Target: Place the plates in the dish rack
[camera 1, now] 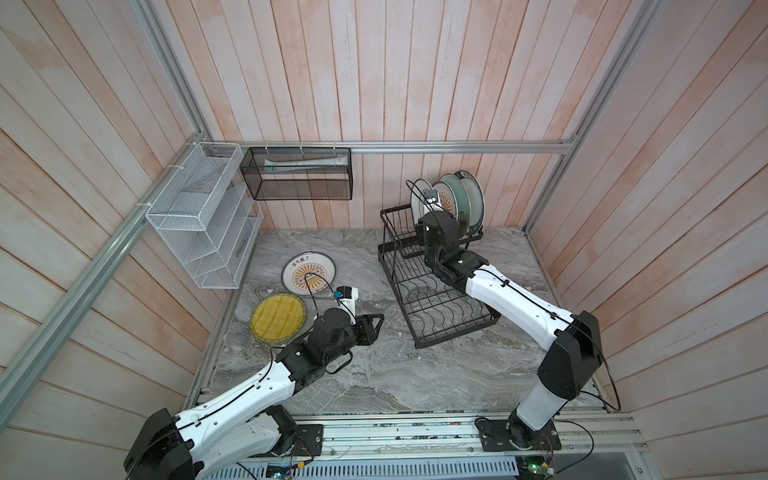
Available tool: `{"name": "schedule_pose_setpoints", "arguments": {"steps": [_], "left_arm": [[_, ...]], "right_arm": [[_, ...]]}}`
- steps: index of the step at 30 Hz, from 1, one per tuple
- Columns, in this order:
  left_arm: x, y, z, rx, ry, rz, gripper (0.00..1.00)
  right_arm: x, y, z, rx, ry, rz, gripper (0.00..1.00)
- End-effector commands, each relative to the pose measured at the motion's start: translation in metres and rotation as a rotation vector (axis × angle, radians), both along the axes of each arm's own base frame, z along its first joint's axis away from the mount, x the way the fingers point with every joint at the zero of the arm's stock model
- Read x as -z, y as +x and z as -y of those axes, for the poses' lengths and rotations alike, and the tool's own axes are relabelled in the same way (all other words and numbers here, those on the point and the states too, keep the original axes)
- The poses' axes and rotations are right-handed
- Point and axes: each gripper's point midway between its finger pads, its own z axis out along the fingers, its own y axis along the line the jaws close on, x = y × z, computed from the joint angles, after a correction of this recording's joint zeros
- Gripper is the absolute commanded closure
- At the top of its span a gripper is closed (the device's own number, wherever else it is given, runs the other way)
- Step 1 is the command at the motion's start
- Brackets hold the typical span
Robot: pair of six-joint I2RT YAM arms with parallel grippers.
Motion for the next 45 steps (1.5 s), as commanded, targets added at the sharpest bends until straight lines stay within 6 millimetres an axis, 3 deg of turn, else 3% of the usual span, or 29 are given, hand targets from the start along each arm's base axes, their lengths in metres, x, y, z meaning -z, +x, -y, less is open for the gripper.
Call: {"name": "schedule_pose_setpoints", "arguments": {"steps": [1, 10, 15, 22, 28, 34, 45], "left_arm": [[0.005, 0.000, -0.008, -0.023, 0.020, -0.004, 0.53], [0.006, 0.003, -0.012, -0.047, 0.031, -0.011, 0.52], [0.007, 0.006, -0.014, -0.060, 0.042, -0.015, 0.52], [0.007, 0.015, -0.019, -0.078, 0.052, -0.021, 0.52], [0.004, 0.027, -0.023, -0.095, 0.058, -0.017, 0.51], [0.008, 0.040, -0.025, -0.121, 0.059, -0.042, 0.51], [0.013, 0.055, -0.040, -0.184, 0.047, -0.080, 0.50]], "right_arm": [[-0.043, -0.017, 0.003, -0.043, 0.090, 0.075, 0.50], [-0.090, -0.049, 0.013, -0.146, 0.198, 0.169, 0.43], [-0.112, -0.077, 0.028, -0.216, 0.278, 0.225, 0.40], [-0.115, -0.118, 0.064, -0.248, 0.367, 0.270, 0.37], [-0.094, -0.136, 0.095, -0.207, 0.368, 0.238, 0.35], [-0.060, -0.145, 0.108, -0.197, 0.359, 0.171, 0.33], [0.001, -0.153, 0.095, -0.313, 0.388, 0.029, 0.31]]}}
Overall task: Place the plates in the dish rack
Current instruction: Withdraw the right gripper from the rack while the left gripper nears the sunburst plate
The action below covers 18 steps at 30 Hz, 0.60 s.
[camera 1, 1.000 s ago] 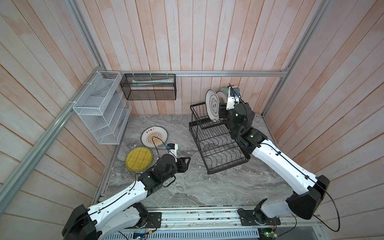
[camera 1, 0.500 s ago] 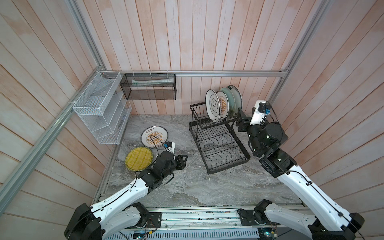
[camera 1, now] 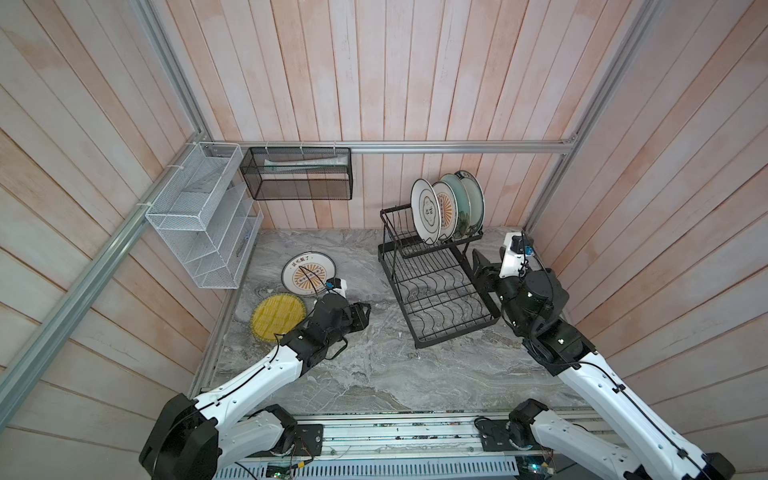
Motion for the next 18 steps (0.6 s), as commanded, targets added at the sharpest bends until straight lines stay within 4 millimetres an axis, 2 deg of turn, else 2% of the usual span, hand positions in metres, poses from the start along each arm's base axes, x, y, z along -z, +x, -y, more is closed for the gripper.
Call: {"name": "schedule_pose_setpoints", "arguments": {"steps": [1, 6, 9, 13, 18], "left_arm": [[-0.016, 0.008, -0.002, -0.012, -0.031, 0.021, 0.50], [-0.018, 0.016, -0.012, -0.026, -0.031, 0.018, 0.50], [-0.017, 0.021, -0.022, -0.054, -0.017, 0.011, 0.50], [-0.016, 0.027, -0.039, -0.103, -0.014, 0.008, 0.49], [-0.013, 0.035, -0.057, -0.157, -0.012, 0.000, 0.49]], "right_arm": [[0.014, -0.005, -0.010, -0.075, 0.022, -0.043, 0.31], [0.033, -0.009, -0.015, -0.114, 0.027, -0.085, 0.30], [0.046, -0.012, -0.023, -0.163, 0.029, -0.119, 0.30], [0.062, -0.013, -0.024, -0.171, 0.031, -0.162, 0.30], [0.069, -0.017, -0.025, -0.182, 0.058, -0.173, 0.30]]}}
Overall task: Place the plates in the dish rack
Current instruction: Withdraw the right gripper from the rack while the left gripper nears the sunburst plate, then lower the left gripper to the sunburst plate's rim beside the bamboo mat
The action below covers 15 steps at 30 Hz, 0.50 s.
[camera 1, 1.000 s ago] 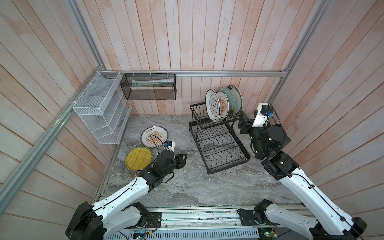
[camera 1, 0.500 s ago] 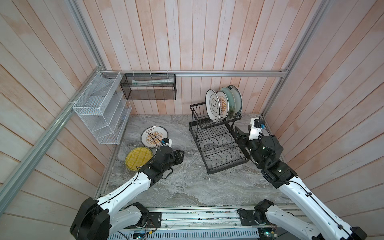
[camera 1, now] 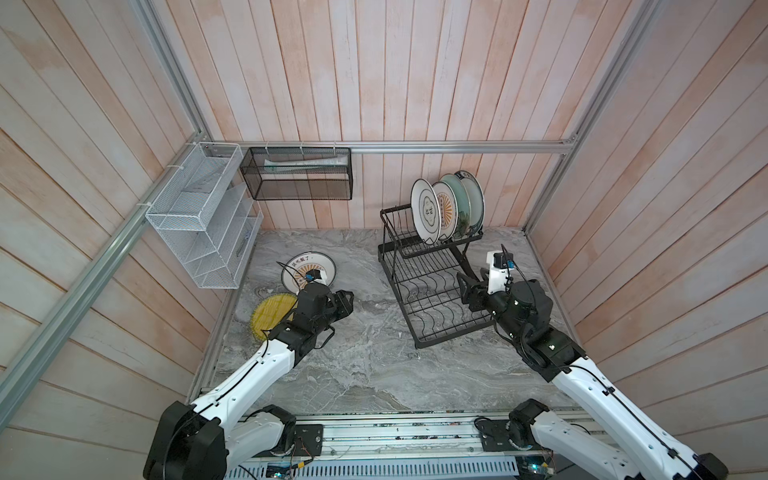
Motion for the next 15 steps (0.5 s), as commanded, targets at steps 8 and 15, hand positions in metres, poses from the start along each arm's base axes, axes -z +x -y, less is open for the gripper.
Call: {"name": "schedule_pose_setpoints", "arguments": {"steps": [8, 15], "left_arm": [[-0.001, 0.019, -0.038, -0.086, 0.010, -0.007, 0.47], [0.015, 0.025, -0.073, -0.193, -0.021, -0.029, 0.47]], "right_arm": [[0.006, -0.006, 0.000, -0.017, 0.031, -0.018, 0.30], [0.011, -0.007, -0.001, -0.028, 0.025, -0.030, 0.30]]}}
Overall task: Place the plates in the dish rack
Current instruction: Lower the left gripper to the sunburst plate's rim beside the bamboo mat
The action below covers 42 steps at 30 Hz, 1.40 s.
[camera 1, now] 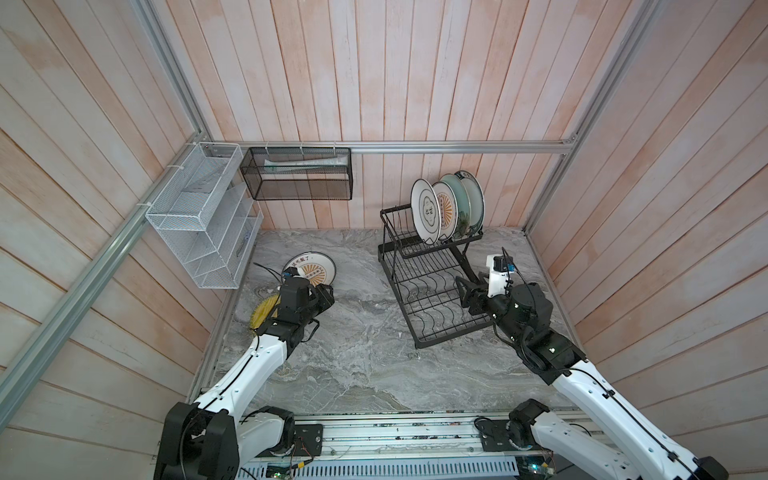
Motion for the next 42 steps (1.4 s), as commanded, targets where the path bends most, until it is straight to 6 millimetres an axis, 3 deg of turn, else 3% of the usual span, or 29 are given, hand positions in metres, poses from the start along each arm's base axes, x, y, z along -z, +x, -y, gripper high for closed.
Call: {"name": "schedule_pose_setpoints", "arguments": {"steps": [1, 8, 15, 23, 36, 42], "left_arm": [[0.009, 0.000, -0.014, -0.041, -0.026, -0.007, 0.47], [0.032, 0.002, -0.034, -0.088, -0.082, -0.058, 0.46], [0.050, 0.007, -0.033, -0.121, -0.161, -0.077, 0.47], [0.076, 0.006, -0.043, -0.278, -0.308, -0.075, 0.47], [0.089, 0.014, -0.052, -0.396, -0.382, -0.082, 0.47], [0.092, 0.021, -0.040, -0.430, -0.394, -0.095, 0.47]], "right_arm": [[0.006, -0.002, 0.000, -0.009, 0.001, -0.015, 0.30], [0.012, -0.001, 0.000, -0.011, -0.008, -0.027, 0.30], [0.015, 0.000, -0.001, -0.015, -0.007, -0.037, 0.30], [0.018, -0.002, -0.001, -0.021, -0.003, -0.046, 0.30], [0.019, -0.005, 0.009, 0.006, -0.011, -0.034, 0.29], [0.022, -0.005, 0.013, 0.015, -0.019, -0.038, 0.29]]}}
